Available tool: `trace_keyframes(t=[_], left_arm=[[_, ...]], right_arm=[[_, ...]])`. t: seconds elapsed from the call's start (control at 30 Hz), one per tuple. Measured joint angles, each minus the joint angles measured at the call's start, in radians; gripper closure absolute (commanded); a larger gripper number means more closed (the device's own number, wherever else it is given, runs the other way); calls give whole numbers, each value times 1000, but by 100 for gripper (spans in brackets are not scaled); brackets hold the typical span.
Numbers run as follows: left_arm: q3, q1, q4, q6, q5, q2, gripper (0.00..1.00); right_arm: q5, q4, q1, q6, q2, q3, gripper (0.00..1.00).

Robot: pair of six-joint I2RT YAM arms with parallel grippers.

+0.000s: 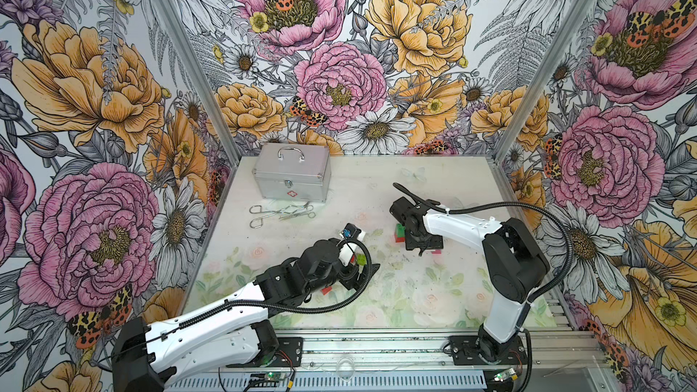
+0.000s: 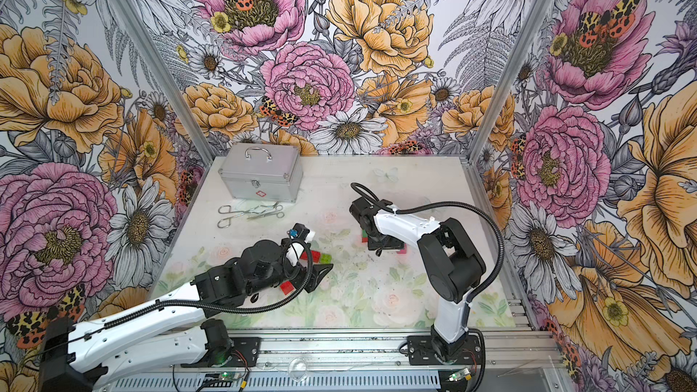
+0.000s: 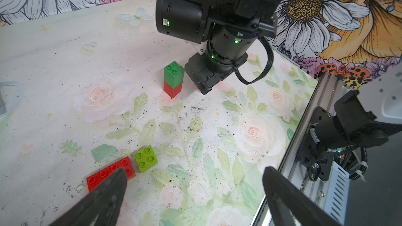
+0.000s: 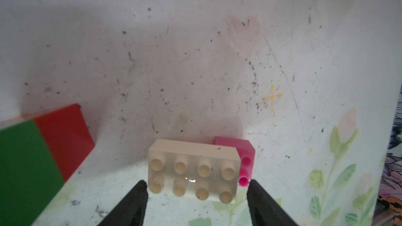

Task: Assemble the letter r with lego
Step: Pick up the lego brick from the center of the board.

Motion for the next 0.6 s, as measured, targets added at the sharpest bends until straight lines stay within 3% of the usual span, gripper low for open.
trace_keyframes(t=[0.37, 0.6], left_arm=[[-4, 0, 0, 0, 0, 0, 1], [-4, 0, 0, 0, 0, 1, 1]], right_arm=[[1, 4, 0, 5, 50, 10, 28], [3, 4, 0, 6, 51, 10, 34]])
